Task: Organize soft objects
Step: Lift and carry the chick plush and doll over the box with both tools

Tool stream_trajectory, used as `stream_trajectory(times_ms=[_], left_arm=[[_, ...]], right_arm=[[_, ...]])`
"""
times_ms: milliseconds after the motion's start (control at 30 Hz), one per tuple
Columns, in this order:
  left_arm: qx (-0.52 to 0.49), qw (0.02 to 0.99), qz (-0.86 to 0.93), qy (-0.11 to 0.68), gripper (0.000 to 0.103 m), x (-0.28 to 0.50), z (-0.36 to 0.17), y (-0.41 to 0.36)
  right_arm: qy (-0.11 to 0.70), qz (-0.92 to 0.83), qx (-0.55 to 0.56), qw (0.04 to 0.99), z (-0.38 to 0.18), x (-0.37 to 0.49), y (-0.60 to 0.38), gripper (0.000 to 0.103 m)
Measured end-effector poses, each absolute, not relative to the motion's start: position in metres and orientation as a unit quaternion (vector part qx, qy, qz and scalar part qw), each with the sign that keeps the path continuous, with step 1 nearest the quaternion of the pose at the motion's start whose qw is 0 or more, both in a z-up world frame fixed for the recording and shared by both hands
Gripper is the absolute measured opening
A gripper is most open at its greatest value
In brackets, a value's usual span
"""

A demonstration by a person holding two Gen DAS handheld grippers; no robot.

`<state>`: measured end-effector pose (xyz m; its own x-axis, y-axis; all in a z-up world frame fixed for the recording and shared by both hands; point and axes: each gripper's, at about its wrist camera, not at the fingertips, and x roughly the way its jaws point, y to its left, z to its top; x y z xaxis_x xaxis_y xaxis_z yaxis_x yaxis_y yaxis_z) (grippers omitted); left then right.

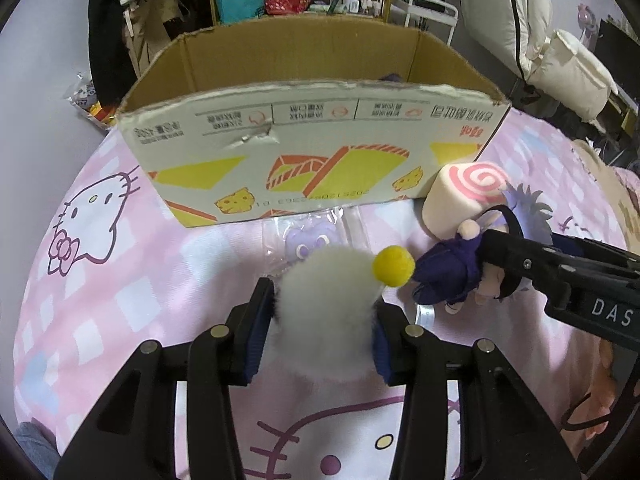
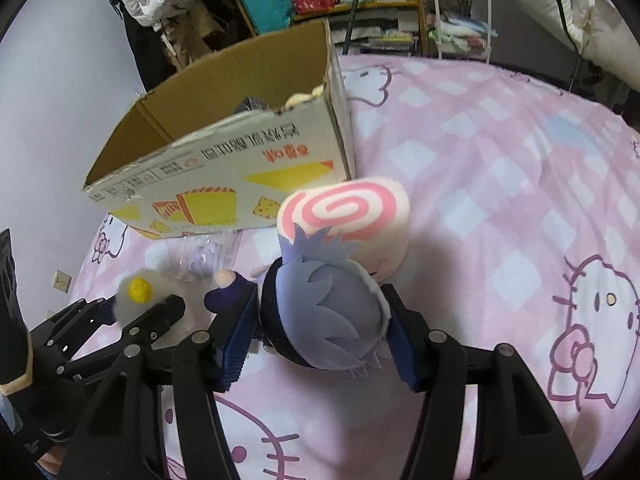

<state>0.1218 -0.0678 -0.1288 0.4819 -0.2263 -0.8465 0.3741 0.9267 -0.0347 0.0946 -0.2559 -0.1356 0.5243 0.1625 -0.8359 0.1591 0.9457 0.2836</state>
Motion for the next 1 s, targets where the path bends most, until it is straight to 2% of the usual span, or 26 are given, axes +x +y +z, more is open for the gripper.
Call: stream_trajectory(times_ms=[633,833,1000], left_arm=[[0.069,0.878,-0.153,0.449,0.043,0.108,-0.109,-0.063],[0.066,0.896,-0.156,0.410,0.043,0.095,-0.092,-0.057],[0.083,0.922,-0.149,0.349,0.043,0.079,-0.069,-0.058]], right_arm=[[0.437,-0.016,0.152,0.886,-0.112,0.081,-0.261,0.064],[0.383,-0.026,0.137,0.913,-0.091,0.068,-0.261,0.063],[0.328,-0.025,0.125,0.936,-0.068,0.054,-0.258,0.063]])
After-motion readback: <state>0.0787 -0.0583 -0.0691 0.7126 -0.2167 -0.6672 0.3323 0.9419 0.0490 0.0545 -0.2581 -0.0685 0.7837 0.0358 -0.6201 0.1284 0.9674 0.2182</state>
